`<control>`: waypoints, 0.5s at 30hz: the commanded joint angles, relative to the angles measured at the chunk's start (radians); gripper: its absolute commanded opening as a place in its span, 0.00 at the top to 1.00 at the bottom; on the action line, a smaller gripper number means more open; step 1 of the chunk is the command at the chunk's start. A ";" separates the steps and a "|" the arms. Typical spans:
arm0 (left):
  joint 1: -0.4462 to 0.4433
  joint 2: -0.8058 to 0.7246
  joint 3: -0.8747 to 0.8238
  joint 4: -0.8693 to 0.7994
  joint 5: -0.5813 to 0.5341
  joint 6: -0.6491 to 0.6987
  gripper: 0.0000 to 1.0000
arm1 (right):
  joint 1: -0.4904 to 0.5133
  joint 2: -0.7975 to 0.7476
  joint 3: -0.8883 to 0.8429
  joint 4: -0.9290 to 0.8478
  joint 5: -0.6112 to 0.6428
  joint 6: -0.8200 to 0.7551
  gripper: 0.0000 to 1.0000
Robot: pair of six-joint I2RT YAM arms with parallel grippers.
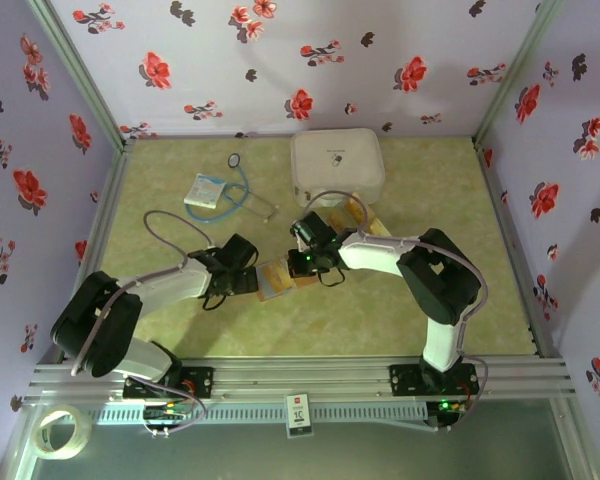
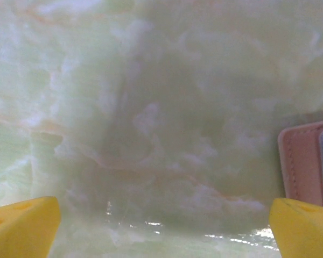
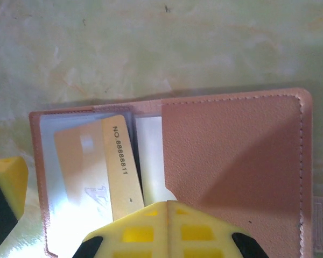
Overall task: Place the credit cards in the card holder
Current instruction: Insert the credit card into the card slot.
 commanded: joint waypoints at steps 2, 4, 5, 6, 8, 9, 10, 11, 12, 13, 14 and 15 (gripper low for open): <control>-0.017 0.004 -0.021 0.001 0.001 -0.039 0.00 | 0.012 -0.003 -0.013 0.013 0.003 0.011 1.00; -0.018 0.012 -0.024 0.006 0.002 -0.040 0.00 | 0.017 0.003 -0.009 0.015 0.001 0.013 1.00; -0.018 0.017 -0.024 0.009 0.002 -0.040 0.00 | 0.018 0.007 -0.007 0.016 -0.001 0.015 1.00; -0.019 0.022 -0.024 0.012 0.001 -0.040 0.00 | 0.022 0.011 -0.006 0.017 -0.003 0.017 1.00; -0.018 0.032 -0.022 0.019 -0.001 -0.038 0.00 | 0.029 0.017 -0.001 0.018 -0.003 0.018 1.00; -0.020 0.038 -0.021 0.022 -0.001 -0.039 0.00 | 0.034 0.020 0.002 0.016 -0.004 0.018 1.00; -0.019 0.043 -0.020 0.024 -0.001 -0.038 0.00 | 0.037 0.023 0.005 0.016 -0.005 0.020 1.00; -0.019 0.048 -0.019 0.027 -0.001 -0.039 0.00 | 0.042 0.024 0.007 0.016 -0.004 0.021 1.00; -0.020 0.052 -0.018 0.028 0.000 -0.037 0.00 | 0.045 0.027 0.009 0.016 -0.004 0.022 1.00; -0.019 0.056 -0.018 0.030 -0.001 -0.036 0.00 | 0.049 0.029 0.012 0.017 -0.004 0.022 1.00; -0.019 0.059 -0.017 0.032 0.000 -0.037 0.00 | 0.053 0.031 0.015 0.018 -0.007 0.024 1.00; -0.019 0.062 -0.017 0.036 0.000 -0.037 0.00 | 0.057 0.033 0.019 0.017 -0.009 0.023 1.00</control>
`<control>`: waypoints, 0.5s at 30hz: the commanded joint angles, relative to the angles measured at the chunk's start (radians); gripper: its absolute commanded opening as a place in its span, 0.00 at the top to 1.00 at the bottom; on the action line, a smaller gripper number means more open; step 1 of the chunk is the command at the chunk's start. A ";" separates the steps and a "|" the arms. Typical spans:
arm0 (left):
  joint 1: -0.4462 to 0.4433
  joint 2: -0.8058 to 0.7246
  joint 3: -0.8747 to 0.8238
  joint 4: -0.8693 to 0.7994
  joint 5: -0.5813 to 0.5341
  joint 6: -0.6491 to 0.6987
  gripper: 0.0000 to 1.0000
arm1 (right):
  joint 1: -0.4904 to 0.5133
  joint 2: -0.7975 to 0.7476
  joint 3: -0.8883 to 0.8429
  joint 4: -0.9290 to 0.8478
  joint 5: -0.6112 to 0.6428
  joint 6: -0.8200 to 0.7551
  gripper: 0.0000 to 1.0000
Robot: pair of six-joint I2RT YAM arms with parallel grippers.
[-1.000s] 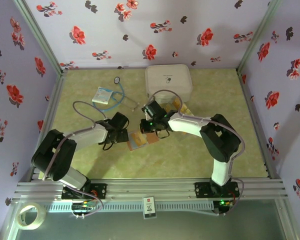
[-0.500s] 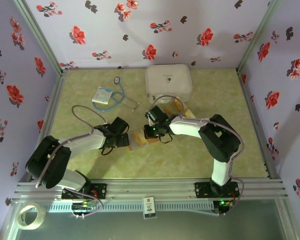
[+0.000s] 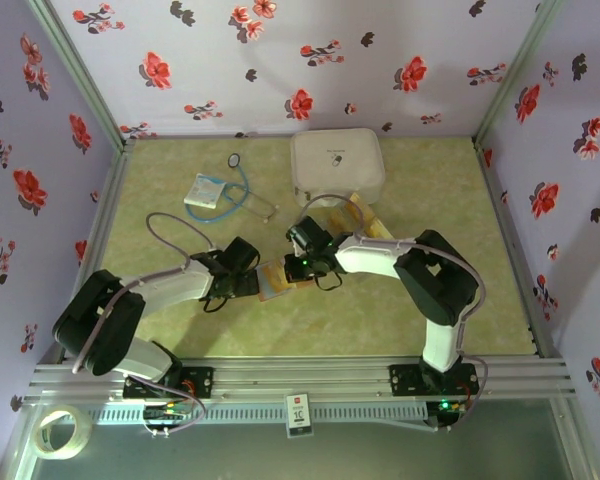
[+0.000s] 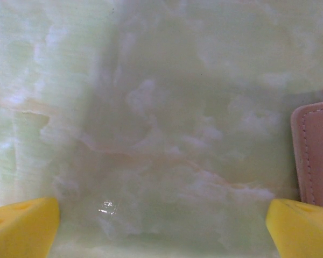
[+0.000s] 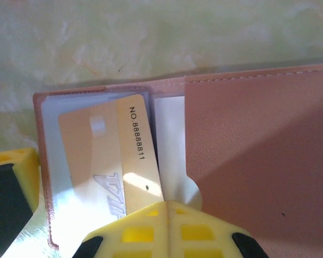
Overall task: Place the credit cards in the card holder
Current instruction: Insert the credit card into the card slot.
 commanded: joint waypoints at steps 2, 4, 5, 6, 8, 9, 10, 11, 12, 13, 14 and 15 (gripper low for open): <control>-0.007 0.053 -0.007 0.023 -0.001 -0.016 0.00 | 0.020 0.031 0.028 0.013 -0.012 0.020 1.00; -0.007 0.058 -0.007 0.026 0.001 -0.016 0.00 | 0.026 0.036 0.035 0.014 -0.015 0.022 1.00; -0.007 0.061 -0.006 0.029 0.001 -0.015 0.00 | 0.030 0.038 0.039 0.017 -0.016 0.027 1.00; -0.009 0.063 -0.006 0.030 0.002 -0.015 0.00 | 0.033 0.040 0.041 0.021 -0.019 0.031 1.00; -0.009 0.065 -0.008 0.032 0.001 -0.015 0.00 | 0.038 0.042 0.044 0.030 -0.024 0.040 1.00; -0.009 0.066 -0.008 0.032 0.001 -0.015 0.00 | 0.039 0.043 0.046 0.032 -0.025 0.044 1.00; -0.009 0.066 -0.007 0.033 0.001 -0.015 0.01 | 0.040 0.044 0.047 0.035 -0.028 0.047 1.00; -0.008 0.065 -0.008 0.034 0.002 -0.016 0.00 | 0.043 0.043 0.048 0.039 -0.029 0.052 1.00; -0.009 0.064 -0.009 0.035 0.001 -0.015 0.00 | 0.046 0.044 0.050 0.044 -0.033 0.056 1.00; -0.009 0.065 -0.011 0.036 0.001 -0.016 0.00 | 0.047 0.043 0.052 0.048 -0.036 0.061 1.00; -0.011 0.064 -0.011 0.036 0.002 -0.016 0.00 | 0.047 0.045 0.052 0.053 -0.042 0.066 1.00; -0.011 0.064 -0.011 0.035 0.002 -0.015 0.00 | 0.050 0.046 0.052 0.059 -0.047 0.071 1.00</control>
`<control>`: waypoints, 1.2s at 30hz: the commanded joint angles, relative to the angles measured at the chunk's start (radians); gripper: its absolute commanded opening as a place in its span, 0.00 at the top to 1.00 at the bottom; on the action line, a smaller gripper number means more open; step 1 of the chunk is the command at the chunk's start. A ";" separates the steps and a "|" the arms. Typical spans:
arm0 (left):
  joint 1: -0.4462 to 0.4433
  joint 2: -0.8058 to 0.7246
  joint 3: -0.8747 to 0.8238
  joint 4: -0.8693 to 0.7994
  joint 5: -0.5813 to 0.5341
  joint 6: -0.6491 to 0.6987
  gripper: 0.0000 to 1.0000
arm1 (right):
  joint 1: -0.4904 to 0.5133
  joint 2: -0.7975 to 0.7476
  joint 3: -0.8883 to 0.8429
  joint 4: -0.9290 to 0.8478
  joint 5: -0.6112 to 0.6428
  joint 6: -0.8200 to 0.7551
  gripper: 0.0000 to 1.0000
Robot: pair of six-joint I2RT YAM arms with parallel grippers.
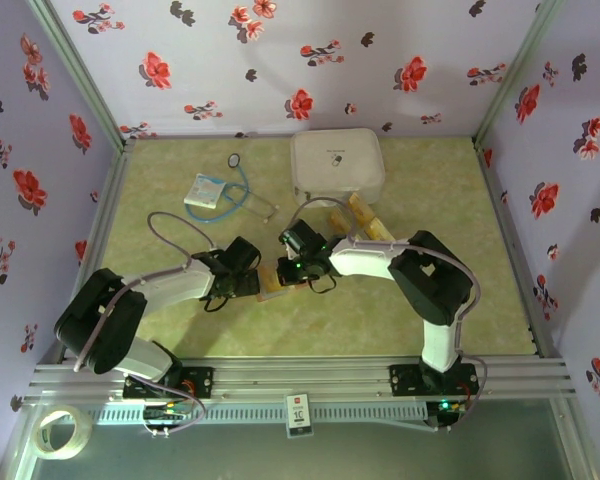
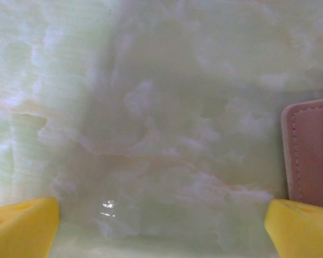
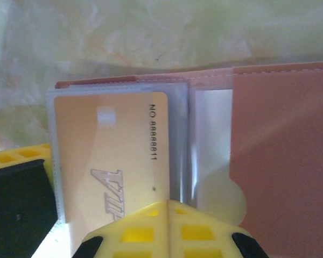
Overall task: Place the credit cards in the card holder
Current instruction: Insert the credit card into the card slot.
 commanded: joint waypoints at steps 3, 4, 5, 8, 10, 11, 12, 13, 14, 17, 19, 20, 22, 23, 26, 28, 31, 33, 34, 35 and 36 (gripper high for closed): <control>-0.007 0.049 -0.020 0.036 0.003 -0.014 0.00 | 0.017 0.019 0.032 0.045 -0.039 0.046 1.00; -0.007 0.048 -0.021 0.032 0.001 -0.013 0.00 | 0.018 0.014 0.030 0.047 -0.041 0.049 1.00; -0.006 0.043 -0.019 0.026 -0.003 -0.011 0.00 | 0.017 0.009 0.030 0.052 -0.042 0.051 1.00; -0.005 0.022 -0.019 -0.002 -0.026 -0.004 0.00 | 0.017 -0.016 0.026 0.038 -0.026 0.048 1.00; 0.002 0.003 -0.020 -0.022 -0.047 -0.001 0.00 | 0.015 -0.032 0.026 0.024 -0.015 0.040 1.00; 0.007 -0.010 -0.021 -0.030 -0.054 0.002 0.00 | 0.012 -0.040 0.025 0.018 -0.008 0.035 1.00; 0.015 -0.022 -0.025 -0.037 -0.058 0.005 0.00 | 0.010 -0.047 0.026 0.010 0.000 0.029 1.00; 0.021 -0.033 -0.026 -0.042 -0.058 0.008 0.00 | 0.007 -0.052 0.026 0.003 0.006 0.024 1.00; 0.030 -0.045 -0.028 -0.047 -0.058 0.012 0.00 | 0.002 -0.058 0.026 -0.005 0.014 0.019 1.00; 0.046 -0.069 -0.024 -0.059 -0.058 0.027 0.00 | -0.014 -0.066 0.019 -0.018 0.027 0.009 1.00; 0.052 -0.075 -0.019 -0.067 -0.058 0.035 0.00 | -0.027 -0.065 0.012 -0.020 0.030 0.004 1.00; 0.054 -0.078 -0.016 -0.069 -0.058 0.039 0.00 | -0.033 -0.064 0.008 -0.022 0.034 0.003 1.00; 0.055 -0.078 -0.012 -0.069 -0.057 0.045 0.00 | -0.043 -0.058 0.004 -0.024 0.033 -0.001 1.00; 0.056 -0.076 -0.010 -0.069 -0.056 0.046 0.00 | -0.044 -0.052 0.004 -0.026 0.034 -0.004 1.00; 0.056 -0.068 -0.002 -0.064 -0.051 0.052 0.00 | -0.046 -0.037 0.005 -0.029 0.038 -0.007 1.00; 0.056 -0.058 0.003 -0.058 -0.041 0.059 0.00 | -0.046 -0.025 0.008 -0.028 0.037 -0.009 1.00; 0.054 -0.036 0.018 -0.057 -0.027 0.071 0.00 | -0.046 -0.011 0.008 -0.020 0.026 -0.006 1.00; 0.055 -0.028 0.021 -0.051 -0.024 0.072 0.00 | -0.045 0.000 0.012 -0.016 0.020 -0.005 1.00; 0.054 -0.026 0.022 -0.048 -0.024 0.072 0.00 | -0.045 0.002 0.014 -0.017 0.020 -0.004 1.00; 0.054 -0.025 0.022 -0.047 -0.023 0.072 0.00 | -0.043 0.007 0.016 -0.015 0.017 -0.003 1.00; 0.054 -0.023 0.023 -0.044 -0.021 0.074 0.00 | -0.042 0.008 0.018 -0.014 0.015 -0.004 1.00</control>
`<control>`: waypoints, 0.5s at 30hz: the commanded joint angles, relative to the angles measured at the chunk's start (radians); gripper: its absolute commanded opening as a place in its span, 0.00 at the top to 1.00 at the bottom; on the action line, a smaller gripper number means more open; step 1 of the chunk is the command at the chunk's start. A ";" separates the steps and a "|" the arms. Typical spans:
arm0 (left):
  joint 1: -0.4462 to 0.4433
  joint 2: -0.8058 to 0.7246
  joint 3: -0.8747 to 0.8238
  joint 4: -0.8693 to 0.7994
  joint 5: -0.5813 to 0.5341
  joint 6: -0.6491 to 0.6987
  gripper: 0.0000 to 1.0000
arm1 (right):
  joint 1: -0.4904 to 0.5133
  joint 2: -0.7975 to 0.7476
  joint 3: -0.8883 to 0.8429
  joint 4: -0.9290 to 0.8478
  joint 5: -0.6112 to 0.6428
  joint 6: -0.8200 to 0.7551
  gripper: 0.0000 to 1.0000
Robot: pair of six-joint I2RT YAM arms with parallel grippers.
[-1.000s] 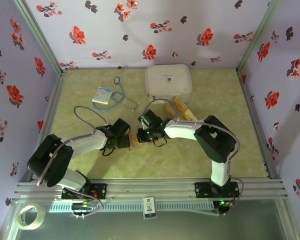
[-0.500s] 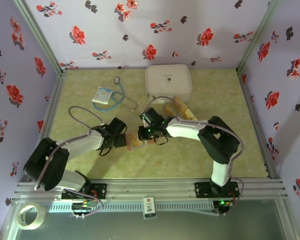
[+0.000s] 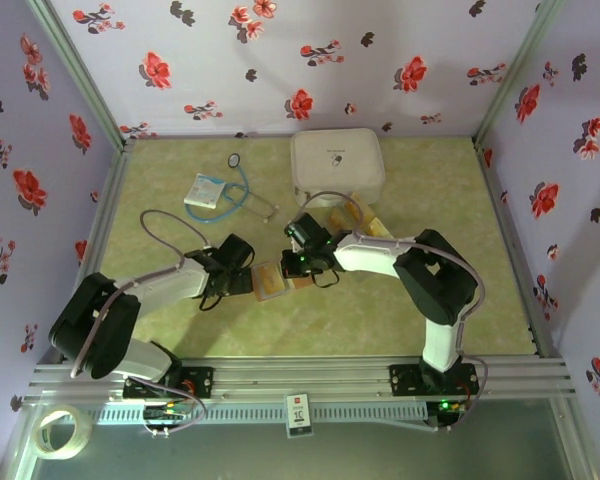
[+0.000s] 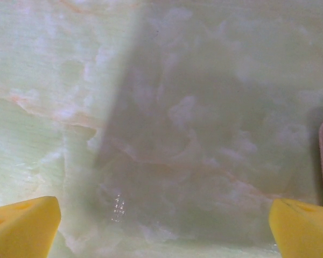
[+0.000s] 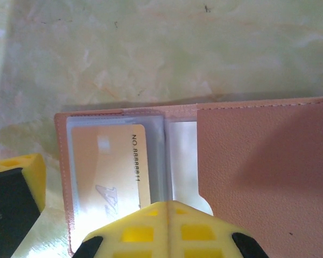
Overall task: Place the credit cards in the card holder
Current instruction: Insert the credit card into the card slot.
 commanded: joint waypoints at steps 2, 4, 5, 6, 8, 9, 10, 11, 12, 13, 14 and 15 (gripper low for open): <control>0.005 0.019 0.027 0.001 0.011 0.021 0.00 | 0.006 0.032 0.021 -0.009 -0.008 -0.010 1.00; 0.005 0.029 0.031 0.004 0.014 0.023 0.00 | 0.014 0.039 0.028 -0.010 -0.009 -0.009 1.00; 0.005 0.036 0.034 0.004 0.017 0.024 0.00 | 0.017 0.044 0.033 -0.009 -0.011 -0.007 1.00; 0.004 0.040 0.035 0.007 0.020 0.025 0.00 | 0.021 0.047 0.038 -0.008 -0.014 -0.004 1.00; 0.005 0.050 0.039 0.013 0.021 0.027 0.00 | 0.027 0.053 0.045 -0.005 -0.016 -0.002 1.00; 0.005 0.054 0.040 0.016 0.023 0.028 0.00 | 0.032 0.056 0.050 -0.005 -0.018 0.000 1.00; 0.005 0.057 0.040 0.019 0.024 0.028 0.00 | 0.035 0.058 0.054 -0.005 -0.020 0.001 1.00; 0.005 0.061 0.042 0.021 0.025 0.029 0.00 | 0.038 0.059 0.057 -0.004 -0.022 0.004 1.00; 0.005 0.061 0.042 0.023 0.026 0.028 0.00 | 0.042 0.059 0.060 -0.004 -0.024 0.007 1.00; 0.004 0.062 0.041 0.025 0.027 0.029 0.00 | 0.044 0.059 0.064 -0.004 -0.025 0.008 1.00; 0.005 0.063 0.042 0.027 0.028 0.029 0.00 | 0.048 0.061 0.068 -0.003 -0.027 0.010 1.00; 0.004 0.063 0.044 0.029 0.028 0.028 0.00 | 0.051 0.059 0.069 -0.002 -0.030 0.013 1.00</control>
